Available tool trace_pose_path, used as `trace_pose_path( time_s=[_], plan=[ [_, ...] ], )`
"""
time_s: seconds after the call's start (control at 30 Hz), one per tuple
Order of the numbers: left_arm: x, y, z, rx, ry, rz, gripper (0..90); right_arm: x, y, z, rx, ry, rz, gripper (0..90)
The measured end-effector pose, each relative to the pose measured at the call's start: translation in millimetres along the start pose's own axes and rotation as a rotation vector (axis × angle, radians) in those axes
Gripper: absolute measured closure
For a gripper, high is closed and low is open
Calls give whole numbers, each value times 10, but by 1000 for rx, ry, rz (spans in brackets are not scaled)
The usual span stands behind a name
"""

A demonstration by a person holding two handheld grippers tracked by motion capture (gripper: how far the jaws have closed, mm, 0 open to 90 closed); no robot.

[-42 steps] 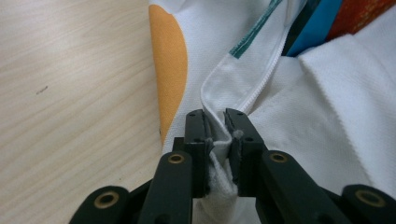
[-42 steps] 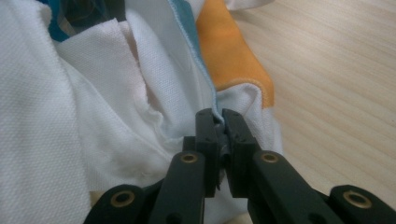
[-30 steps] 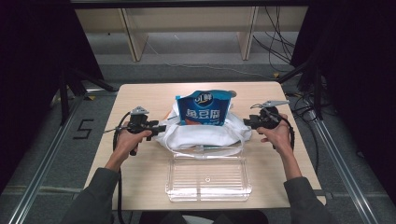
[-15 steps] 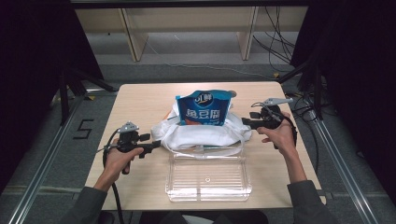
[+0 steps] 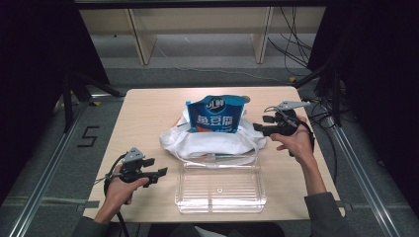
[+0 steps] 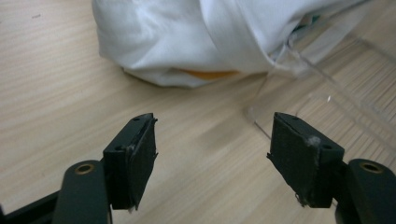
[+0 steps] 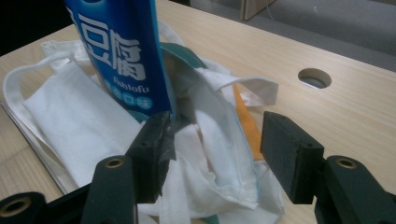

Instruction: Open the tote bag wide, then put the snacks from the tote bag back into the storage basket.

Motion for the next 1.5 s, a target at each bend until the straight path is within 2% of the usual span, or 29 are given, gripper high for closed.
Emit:
trace_pose_path(
  time_s=[0.03,0.07,0.1,0.13,0.17,0.2,0.23,0.3,0.33,0.37,0.4,0.43,0.53,0.57,0.63,0.8,0.83,0.87,0.9,0.93,1.0,1.07,1.13,1.27,1.33,1.4,1.43,1.47,1.5],
  plan=[
    [-8,-42,-40,-10,-3,5,309,13,0,-1,15,2,12,436],
    [2,-60,-57,-14,-8,16,306,4,11,37,12,16,-7,435],
    [8,-64,-71,-8,-9,15,296,-4,21,37,37,6,-21,431],
    [31,-79,-58,-35,-11,36,284,-2,14,65,19,10,-6,428],
    [28,-83,-83,-6,-10,15,274,8,17,75,25,11,13,425],
    [63,-113,-67,-24,-9,49,265,0,24,101,19,11,12,420],
    [59,-120,-92,3,-5,30,258,-7,46,95,49,13,5,415],
    [71,-152,-105,-14,0,41,231,-10,60,142,34,16,13,405],
    [78,-166,-115,-29,-2,50,231,-10,80,149,54,16,7,402],
    [58,-164,-145,-9,5,26,231,-4,84,178,48,19,19,391],
    [66,-177,-141,-27,12,42,229,-4,98,196,58,15,19,381],
    [44,-183,-155,-18,12,30,225,-4,114,199,73,9,16,379],
    [51,-208,-158,-28,17,51,209,5,157,280,89,-1,-3,362],
    [42,-210,-163,-26,18,39,209,19,160,302,80,-1,6,357],
    [49,-218,-156,-26,16,53,208,26,183,326,80,3,-7,345],
    [46,-218,-166,-6,22,44,207,33,194,329,102,4,-5,339],
    [56,-216,-163,-15,23,49,207,33,203,316,113,1,-8,337],
    [57,-216,-158,-25,22,50,207,45,199,332,106,13,18,334],
    [46,-218,-165,-14,21,40,207,44,209,328,110,10,14,334],
    [55,-226,-156,-26,24,54,207,49,223,320,108,8,19,330],
    [55,-229,-157,-24,24,38,207,29,247,321,106,0,7,325],
    [74,-230,-151,-31,27,41,207,18,267,321,111,2,34,318],
    [71,-218,-163,-12,24,24,207,10,307,317,132,-8,56,315],
    [80,-230,-154,-32,28,47,207,13,415,379,152,-9,86,296],
    [71,-229,-163,-16,29,38,206,15,500,398,165,-19,84,288],
    [89,-238,-153,-29,25,52,205,14,581,421,173,-29,96,283],
    [88,-235,-157,-20,32,40,205,16,633,416,195,-33,97,283],
    [95,-238,-150,-27,34,46,204,8,679,454,184,-43,84,283],
    [85,-234,-156,-15,32,27,204,24,703,475,195,-28,107,283]
  ],
)
Point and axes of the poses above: each handheld gripper's, and its own axes: x roughly backward along the jaws, y roughly out of its top, z roughly to its left, the point moved 5 cm from there along -x, roughly forward along the jaws, and after that the axes turned 9 degrees about -x, right-handed, at the moved point
